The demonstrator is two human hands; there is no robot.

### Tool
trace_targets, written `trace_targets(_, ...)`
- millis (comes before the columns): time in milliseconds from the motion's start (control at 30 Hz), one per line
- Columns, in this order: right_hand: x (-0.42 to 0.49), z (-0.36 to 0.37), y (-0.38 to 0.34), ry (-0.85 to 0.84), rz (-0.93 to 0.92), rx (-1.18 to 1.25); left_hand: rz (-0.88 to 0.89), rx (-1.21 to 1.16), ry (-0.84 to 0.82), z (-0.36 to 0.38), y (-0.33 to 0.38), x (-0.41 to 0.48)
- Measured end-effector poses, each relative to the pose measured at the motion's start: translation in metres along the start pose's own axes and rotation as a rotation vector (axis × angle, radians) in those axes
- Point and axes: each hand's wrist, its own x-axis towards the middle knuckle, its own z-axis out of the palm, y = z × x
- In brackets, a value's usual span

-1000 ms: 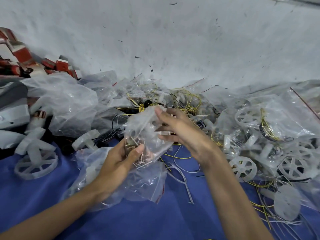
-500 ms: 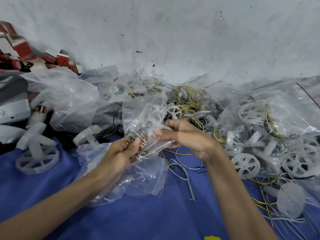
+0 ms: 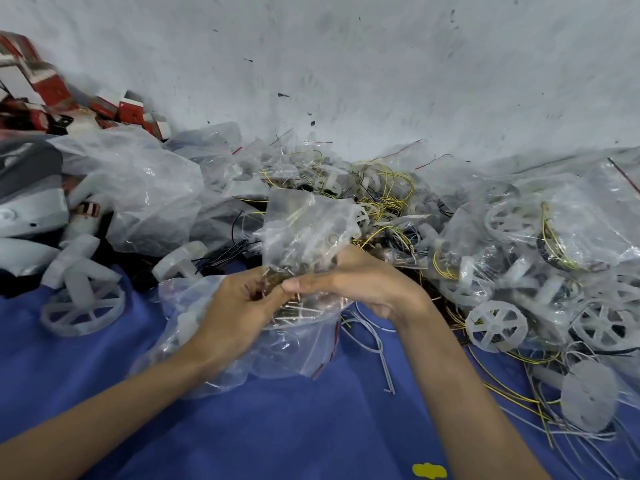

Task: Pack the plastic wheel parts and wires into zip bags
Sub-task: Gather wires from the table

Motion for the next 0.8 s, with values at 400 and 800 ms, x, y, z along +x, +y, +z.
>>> trace_targets(400, -0.015, -0.044, 0.004, 0.356, -0.146, 0.385, 0.076, 0.968, -0.287, 0.013, 0.012, -0.021)
trace_targets(800, -0.030, -0.028, -0.007, 0.341, -0.025, 0.342, 0.241, 0.519, -0.039, 0.005, 0.016, -0.012)
